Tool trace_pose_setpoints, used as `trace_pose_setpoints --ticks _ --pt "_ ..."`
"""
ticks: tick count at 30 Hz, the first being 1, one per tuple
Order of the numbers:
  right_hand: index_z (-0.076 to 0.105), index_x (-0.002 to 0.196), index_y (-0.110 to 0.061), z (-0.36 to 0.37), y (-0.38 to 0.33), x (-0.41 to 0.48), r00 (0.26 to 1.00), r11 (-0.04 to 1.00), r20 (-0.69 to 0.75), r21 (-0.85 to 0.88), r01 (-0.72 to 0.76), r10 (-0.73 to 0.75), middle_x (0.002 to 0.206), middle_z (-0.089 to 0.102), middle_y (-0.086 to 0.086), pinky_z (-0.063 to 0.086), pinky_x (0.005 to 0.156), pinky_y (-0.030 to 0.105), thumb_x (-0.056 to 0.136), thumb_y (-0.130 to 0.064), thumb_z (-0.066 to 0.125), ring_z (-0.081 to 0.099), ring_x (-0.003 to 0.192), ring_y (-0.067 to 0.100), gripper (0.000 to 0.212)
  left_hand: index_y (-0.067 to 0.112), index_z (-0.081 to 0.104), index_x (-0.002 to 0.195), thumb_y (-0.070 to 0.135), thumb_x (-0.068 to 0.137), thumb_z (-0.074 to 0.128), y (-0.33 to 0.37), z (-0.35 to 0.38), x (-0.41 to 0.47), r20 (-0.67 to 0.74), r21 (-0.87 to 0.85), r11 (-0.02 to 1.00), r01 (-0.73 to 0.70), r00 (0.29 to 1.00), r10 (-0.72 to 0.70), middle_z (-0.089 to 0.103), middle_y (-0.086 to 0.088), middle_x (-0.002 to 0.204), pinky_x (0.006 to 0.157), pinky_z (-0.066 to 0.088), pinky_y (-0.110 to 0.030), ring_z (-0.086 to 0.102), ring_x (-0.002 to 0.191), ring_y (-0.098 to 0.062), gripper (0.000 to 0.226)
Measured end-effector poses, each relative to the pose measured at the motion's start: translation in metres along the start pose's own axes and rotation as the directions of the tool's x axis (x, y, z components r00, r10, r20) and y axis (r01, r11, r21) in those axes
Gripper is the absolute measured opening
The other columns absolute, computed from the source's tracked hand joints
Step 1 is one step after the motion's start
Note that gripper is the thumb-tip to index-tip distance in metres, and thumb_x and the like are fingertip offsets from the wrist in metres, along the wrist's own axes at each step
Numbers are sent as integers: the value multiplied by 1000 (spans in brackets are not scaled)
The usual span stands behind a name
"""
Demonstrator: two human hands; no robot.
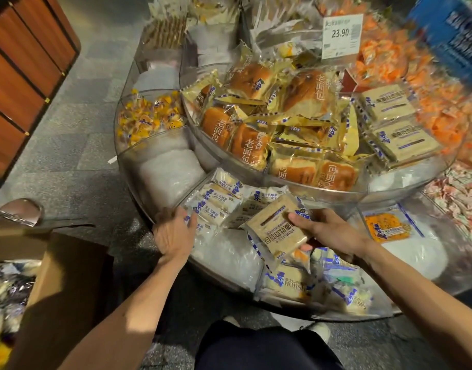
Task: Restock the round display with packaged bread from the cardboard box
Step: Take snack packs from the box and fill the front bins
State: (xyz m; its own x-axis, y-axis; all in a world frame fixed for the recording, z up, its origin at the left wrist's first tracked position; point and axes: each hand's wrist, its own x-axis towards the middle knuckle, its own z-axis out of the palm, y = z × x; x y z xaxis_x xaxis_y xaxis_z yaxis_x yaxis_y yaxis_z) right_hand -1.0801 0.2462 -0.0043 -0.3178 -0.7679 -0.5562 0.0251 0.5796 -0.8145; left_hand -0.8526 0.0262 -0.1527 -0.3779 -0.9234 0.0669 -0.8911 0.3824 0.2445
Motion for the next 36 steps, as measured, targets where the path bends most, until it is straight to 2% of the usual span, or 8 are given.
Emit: trace_pose_setpoints --ticks 6,13,17,22,25,28,31,36 --pt "68 100 0 0 2 -1 1000 1000 -27 20 15 -15 68 74 -2 52 57 17 97 -34 59 64 61 15 36 12 72 80 37 88 68 4 -17 2 -54 15 996 -91 994 92 66 -19 84 64 47 -39 59 82 -37 26" --pt "69 103 5 -6 1 -2 1000 1000 -15 -7 21 -21 79 77 6 51 55 19 94 -38 62 66 61 13 45 19 70 109 34 95 64 90 -97 5 285 -693 716 -90 877 386 69 11 97 78 53 -19 65 92 -5 21" --pt "71 100 2 -19 -9 -7 997 994 -54 -96 55 -61 89 76 16 49 59 28 82 -51 70 64 65 19 56 27 58 129 45 88 69 154 -122 -2 497 -719 689 -89 627 600 63 11 106 83 52 -24 62 92 -1 47" --pt "70 104 0 -53 -17 -23 983 991 -140 -80 106 -116 94 76 15 52 65 38 84 -41 72 68 75 29 45 35 39 146 37 83 78 207 -135 5 524 -627 741 -238 575 628 58 7 102 71 46 -24 61 89 -7 73" --pt "69 104 -1 -77 -14 -32 979 989 -155 -84 122 -134 90 77 9 54 71 41 88 -34 71 70 78 28 36 28 50 137 33 87 75 234 -138 5 565 -663 717 -215 484 668 64 1 91 65 46 -21 63 80 -9 57" --pt "67 104 -2 -99 -7 -43 977 988 -149 -33 152 -155 80 77 1 54 58 26 89 -25 72 70 67 13 28 19 61 113 35 92 68 260 -138 -1 545 -714 686 -141 503 671 68 2 90 56 47 -20 63 76 -6 27" --pt "71 98 -4 -123 10 -50 978 989 -146 -8 149 -149 92 76 19 49 61 33 80 -32 78 64 74 25 34 13 59 99 32 92 68 284 -130 -9 534 -712 682 -164 505 679 71 0 86 51 49 -23 66 75 -12 22" --pt "65 87 -1 -174 51 -56 989 988 -110 105 113 -101 73 65 20 42 55 30 72 -31 86 55 58 23 40 20 57 110 25 91 70 318 -116 -22 627 -678 734 -27 501 597 74 -5 80 56 56 -33 71 70 -19 24"
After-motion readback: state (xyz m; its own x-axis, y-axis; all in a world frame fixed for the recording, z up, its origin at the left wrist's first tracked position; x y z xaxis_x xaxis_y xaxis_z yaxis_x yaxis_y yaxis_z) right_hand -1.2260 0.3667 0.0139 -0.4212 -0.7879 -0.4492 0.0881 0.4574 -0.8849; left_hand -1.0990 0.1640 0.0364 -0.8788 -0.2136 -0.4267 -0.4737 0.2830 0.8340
